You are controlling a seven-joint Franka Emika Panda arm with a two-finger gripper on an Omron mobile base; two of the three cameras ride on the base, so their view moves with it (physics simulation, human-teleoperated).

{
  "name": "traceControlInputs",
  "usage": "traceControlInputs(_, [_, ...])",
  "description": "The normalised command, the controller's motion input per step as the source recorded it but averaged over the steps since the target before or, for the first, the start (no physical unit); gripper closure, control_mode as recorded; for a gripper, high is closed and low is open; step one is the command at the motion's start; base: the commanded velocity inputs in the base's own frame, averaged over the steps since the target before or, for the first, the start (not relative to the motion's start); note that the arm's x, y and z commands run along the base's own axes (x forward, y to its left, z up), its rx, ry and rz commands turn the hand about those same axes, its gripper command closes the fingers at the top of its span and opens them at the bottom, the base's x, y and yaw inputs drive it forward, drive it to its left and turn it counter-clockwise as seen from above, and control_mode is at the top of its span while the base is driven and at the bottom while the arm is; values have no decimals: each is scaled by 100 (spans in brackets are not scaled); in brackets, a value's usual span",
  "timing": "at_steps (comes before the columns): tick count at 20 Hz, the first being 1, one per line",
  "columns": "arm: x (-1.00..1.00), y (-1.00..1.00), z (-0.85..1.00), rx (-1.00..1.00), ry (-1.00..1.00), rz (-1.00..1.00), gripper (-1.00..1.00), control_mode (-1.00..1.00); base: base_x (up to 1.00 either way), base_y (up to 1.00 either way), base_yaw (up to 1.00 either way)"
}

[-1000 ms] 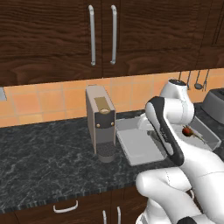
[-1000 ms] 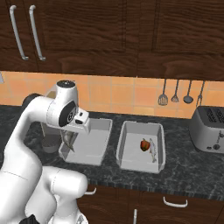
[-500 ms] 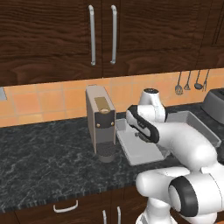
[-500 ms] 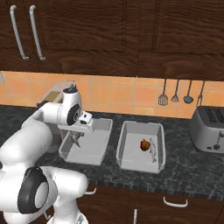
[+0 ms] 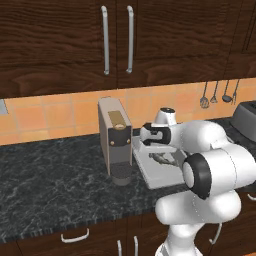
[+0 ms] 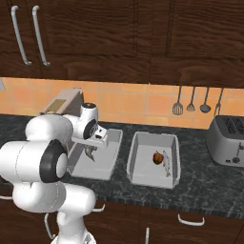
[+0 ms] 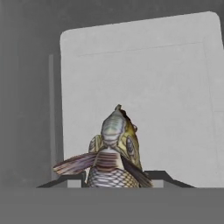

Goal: Place one bell pepper and one fish in each tupperware on the nearby counter, to pack two identical lunches.

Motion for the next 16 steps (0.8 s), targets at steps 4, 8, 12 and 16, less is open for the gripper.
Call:
traceControlInputs(4, [10,13,-51,5,0,0,100,-100,0,0,0])
traceControlInputs(8, [0,20,-52,0,0,0,100,-100,0,0,0])
traceControlInputs(12, [0,9,0,0,0,0,-100,-100,0,0,0])
traceControlInputs(16, [0,0,0,0,1,0,-100,-100,0,0,0])
